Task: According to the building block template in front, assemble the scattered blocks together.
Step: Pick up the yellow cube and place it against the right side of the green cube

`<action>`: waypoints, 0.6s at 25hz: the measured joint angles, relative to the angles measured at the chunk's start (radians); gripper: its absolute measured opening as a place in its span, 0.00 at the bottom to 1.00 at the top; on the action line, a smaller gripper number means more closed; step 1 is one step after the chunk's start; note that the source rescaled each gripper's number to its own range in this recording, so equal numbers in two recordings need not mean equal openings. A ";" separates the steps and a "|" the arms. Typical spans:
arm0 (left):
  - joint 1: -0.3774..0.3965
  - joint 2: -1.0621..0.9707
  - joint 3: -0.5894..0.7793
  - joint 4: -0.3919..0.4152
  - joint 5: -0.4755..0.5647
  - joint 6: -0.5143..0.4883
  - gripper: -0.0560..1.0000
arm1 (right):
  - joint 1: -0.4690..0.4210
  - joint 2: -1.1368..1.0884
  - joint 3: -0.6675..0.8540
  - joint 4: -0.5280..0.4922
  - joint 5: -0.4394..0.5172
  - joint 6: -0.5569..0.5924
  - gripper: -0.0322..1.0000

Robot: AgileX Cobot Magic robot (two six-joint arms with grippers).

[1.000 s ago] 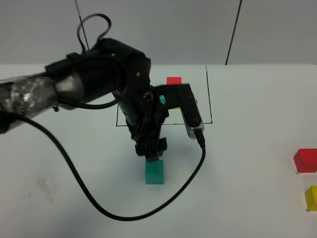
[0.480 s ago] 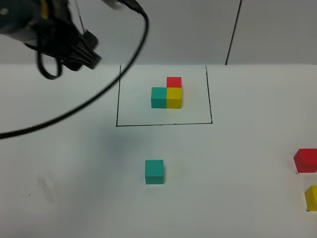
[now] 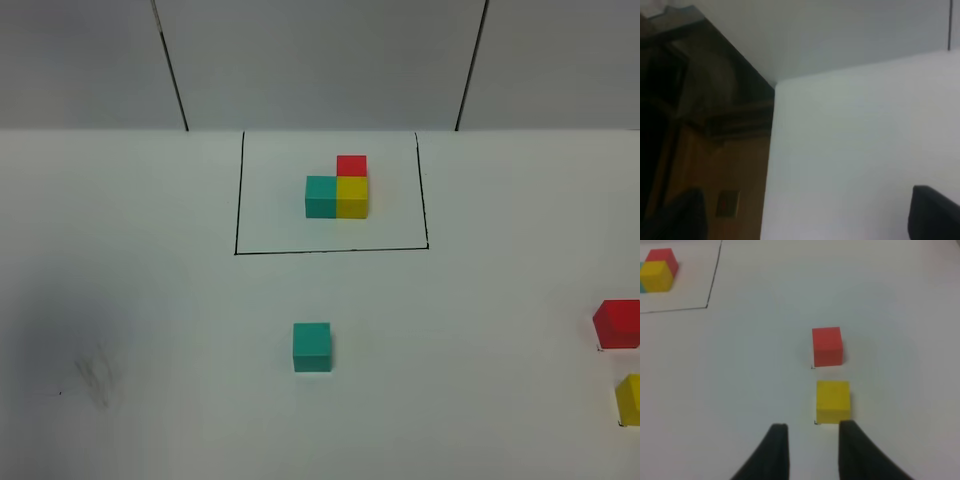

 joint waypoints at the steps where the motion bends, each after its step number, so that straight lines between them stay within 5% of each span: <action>1: 0.004 -0.028 0.000 0.000 0.000 0.011 0.99 | 0.000 0.000 0.000 0.000 0.000 0.000 0.03; 10: 0.005 -0.331 -0.001 -0.008 0.001 0.053 0.96 | 0.000 0.000 0.000 0.000 0.000 0.000 0.03; 15: 0.005 -0.507 -0.003 -0.124 0.001 0.167 0.96 | 0.000 0.000 0.000 0.000 0.000 0.000 0.03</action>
